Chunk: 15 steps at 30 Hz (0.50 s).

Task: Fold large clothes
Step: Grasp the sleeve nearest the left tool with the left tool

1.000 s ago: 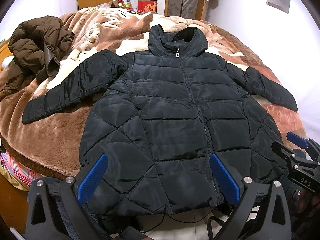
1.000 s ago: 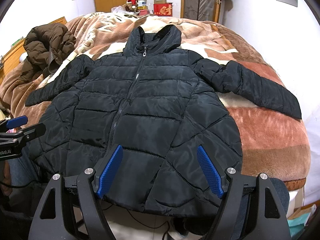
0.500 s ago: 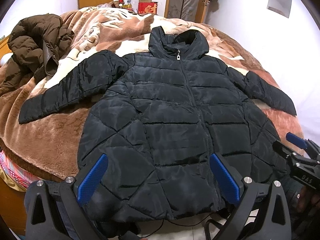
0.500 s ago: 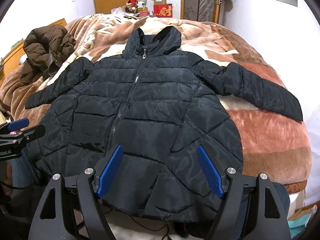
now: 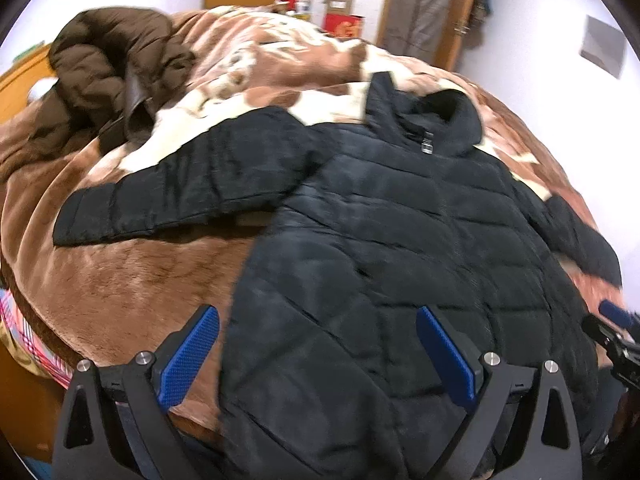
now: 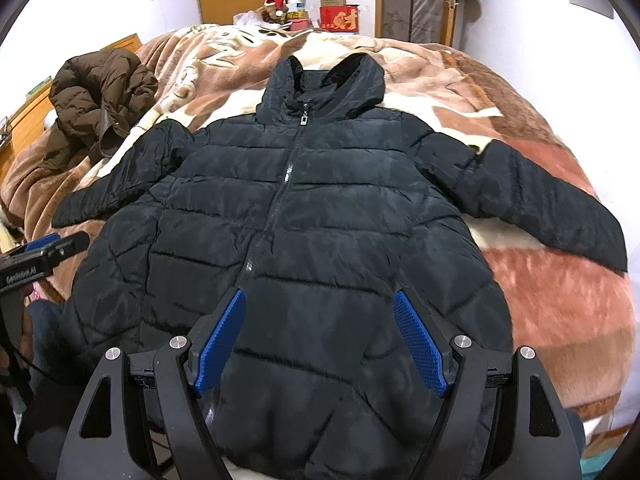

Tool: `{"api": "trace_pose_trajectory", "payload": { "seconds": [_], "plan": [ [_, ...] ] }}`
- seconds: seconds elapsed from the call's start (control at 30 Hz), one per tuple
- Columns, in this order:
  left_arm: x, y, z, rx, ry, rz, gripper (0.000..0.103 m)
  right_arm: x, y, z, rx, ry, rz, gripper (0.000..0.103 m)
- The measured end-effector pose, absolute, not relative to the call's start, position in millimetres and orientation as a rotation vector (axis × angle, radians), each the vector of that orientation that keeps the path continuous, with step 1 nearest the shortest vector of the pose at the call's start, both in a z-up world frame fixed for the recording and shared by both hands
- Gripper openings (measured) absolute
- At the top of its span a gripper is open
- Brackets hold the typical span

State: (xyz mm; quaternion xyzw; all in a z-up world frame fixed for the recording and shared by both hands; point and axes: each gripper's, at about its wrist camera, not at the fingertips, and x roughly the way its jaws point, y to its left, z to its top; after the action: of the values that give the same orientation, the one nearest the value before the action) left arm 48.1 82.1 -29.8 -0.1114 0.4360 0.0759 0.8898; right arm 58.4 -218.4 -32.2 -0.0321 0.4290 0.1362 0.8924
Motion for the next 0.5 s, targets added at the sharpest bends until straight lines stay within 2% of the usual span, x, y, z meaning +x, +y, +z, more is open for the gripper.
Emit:
{"api": "trace_pose_trajectory", "payload": {
  "seconds": [0.43,0.5],
  "plan": [
    [93.8,185.8,-68.3,-0.399,0.946,0.274,0.1,119.8,-183.7,-48.4,-0.078,0.947,0.363,0.077],
    [101.1,202.9,-76.6,-0.435,0.956,0.302,0.094,128.4,-178.9,-52.7,-0.083,0.956,0.36,0.077]
  ]
}}
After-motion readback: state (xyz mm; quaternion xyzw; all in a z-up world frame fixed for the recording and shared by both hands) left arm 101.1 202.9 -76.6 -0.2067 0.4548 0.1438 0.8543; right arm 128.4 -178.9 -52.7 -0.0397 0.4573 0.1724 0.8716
